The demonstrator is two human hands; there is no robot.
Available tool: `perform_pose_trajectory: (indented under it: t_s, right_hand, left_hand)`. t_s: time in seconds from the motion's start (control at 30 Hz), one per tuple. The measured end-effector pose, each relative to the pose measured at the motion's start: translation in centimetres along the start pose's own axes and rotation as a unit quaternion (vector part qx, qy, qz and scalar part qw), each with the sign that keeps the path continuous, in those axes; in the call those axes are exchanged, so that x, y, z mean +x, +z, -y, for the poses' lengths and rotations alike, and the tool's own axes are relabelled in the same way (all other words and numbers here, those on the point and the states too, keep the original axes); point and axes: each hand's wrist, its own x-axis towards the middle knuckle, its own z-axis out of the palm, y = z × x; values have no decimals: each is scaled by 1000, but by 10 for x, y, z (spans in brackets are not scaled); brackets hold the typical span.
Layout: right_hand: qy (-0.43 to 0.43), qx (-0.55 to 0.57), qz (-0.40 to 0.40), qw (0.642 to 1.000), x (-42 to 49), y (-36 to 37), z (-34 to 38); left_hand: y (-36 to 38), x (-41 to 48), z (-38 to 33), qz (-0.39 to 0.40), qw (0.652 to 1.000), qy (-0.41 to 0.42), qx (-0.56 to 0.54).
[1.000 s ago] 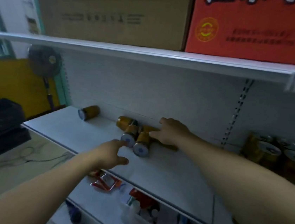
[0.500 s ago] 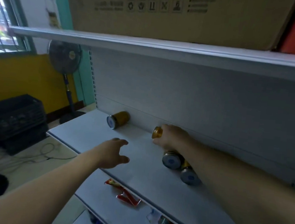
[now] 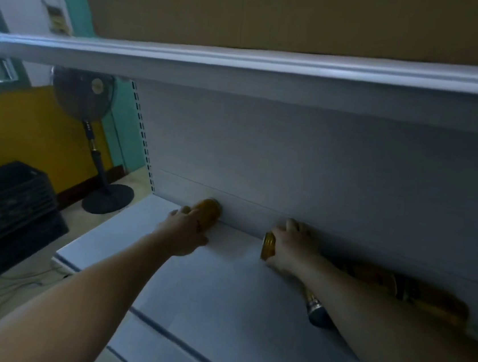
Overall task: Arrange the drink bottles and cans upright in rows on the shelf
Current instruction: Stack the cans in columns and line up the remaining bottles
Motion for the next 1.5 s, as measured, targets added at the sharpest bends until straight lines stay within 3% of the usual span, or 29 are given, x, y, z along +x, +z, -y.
perform_pose_trajectory:
  t_s: [0.1,0.23,0.47,0.53,0.6,0.67,0.8,0.9,1.0,1.27,1.5]
  right_hand:
    - [4,54,10,998,0,5,21]
    - [6,23,-18,1000,-9,17,53]
    - [57,-8,-48,997,-36,27,87]
    - [60,5,-52,997,-46,28,91]
    - [77,61,-80,992,-58,24,90]
    - [115,184,-156,964,-70,12,87]
    - [178,404,-280,853,-102,-26,77]
    - [201,461,-344,793,-134,-45,62]
    - [221,456,-390,769,-174,-55,40]
    - [304,439,-434,725,-365,-59,-58]
    - [375,405,-460,696,-534,-44,-123]
  left_hand:
    - [2,33,12,4,1000,7,-6]
    - [15,59,26,44,998,25,-20]
    - [17,63,36,26,996,70,-45]
    - [14,64,38,54,990,41,-127]
    - [11,62,41,91,955,-6,-282]
    - [9,52,39,102,901,-18,-422]
    - [-8,18,8,151,801,60,-577]
    - [-26,-19,-30,173,759,120,-617]
    - [-34,-61,-70,170,727,148,-649]
    - [-10,-196,-215,215,719,245,-614]
    - [49,-324,-343,267,730,363,-514]
